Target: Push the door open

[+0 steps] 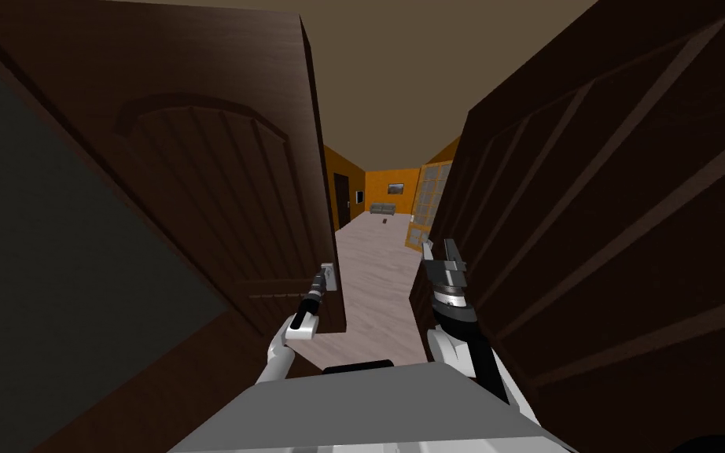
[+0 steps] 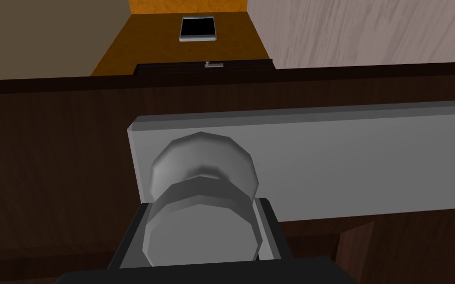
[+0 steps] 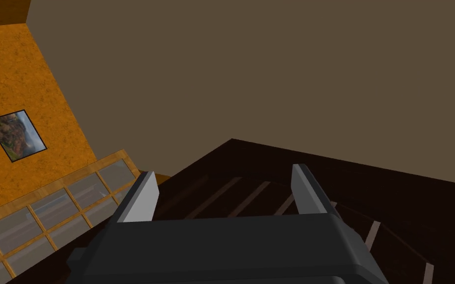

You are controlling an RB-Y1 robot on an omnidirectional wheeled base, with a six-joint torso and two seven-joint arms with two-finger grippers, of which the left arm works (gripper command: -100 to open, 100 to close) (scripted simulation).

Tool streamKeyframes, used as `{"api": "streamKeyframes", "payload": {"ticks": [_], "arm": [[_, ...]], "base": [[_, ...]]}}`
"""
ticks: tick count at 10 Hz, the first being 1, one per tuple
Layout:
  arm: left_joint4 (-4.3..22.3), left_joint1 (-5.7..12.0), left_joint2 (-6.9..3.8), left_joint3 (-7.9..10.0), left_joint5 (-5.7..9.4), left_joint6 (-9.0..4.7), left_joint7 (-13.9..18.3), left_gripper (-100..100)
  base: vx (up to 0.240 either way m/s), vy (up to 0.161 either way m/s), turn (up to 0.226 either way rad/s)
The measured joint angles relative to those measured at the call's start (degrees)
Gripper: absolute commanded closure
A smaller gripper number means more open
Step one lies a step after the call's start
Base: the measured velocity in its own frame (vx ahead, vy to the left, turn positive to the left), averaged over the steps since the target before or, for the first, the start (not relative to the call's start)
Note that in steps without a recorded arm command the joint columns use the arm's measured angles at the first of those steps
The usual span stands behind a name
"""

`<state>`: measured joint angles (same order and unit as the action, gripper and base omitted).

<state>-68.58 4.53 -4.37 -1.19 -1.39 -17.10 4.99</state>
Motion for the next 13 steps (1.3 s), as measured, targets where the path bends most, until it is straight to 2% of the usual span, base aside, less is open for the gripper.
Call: {"api": "streamKeyframes", "payload": {"ticks": [2,3,5,8,10,13], "arm": [[0.6,0.15,0.62,1.60,0.05,-0.09,-0.7,100],[0.4,0.28,0.60,2.41,0.22,0.39,-0.8,100],[1.7,1.13,0.73,4.39,0.45,-0.02,-1.2,100],[2.1,1.65,0.84,6.56,0.78,0.18,-1.6,100],[2.5,2.08,0.84,7.35,0.90,-0.27,-1.7,100],[1.8,1.22,1.35,8.25,0.84,0.34,-2.3,100]], "base": [[0.153,-0.128,0.083],[0.160,-0.144,0.077],[0.197,-0.158,0.088],[0.189,-0.105,0.060],[0.101,-0.023,0.031],[0.177,-0.056,0.057]]}}
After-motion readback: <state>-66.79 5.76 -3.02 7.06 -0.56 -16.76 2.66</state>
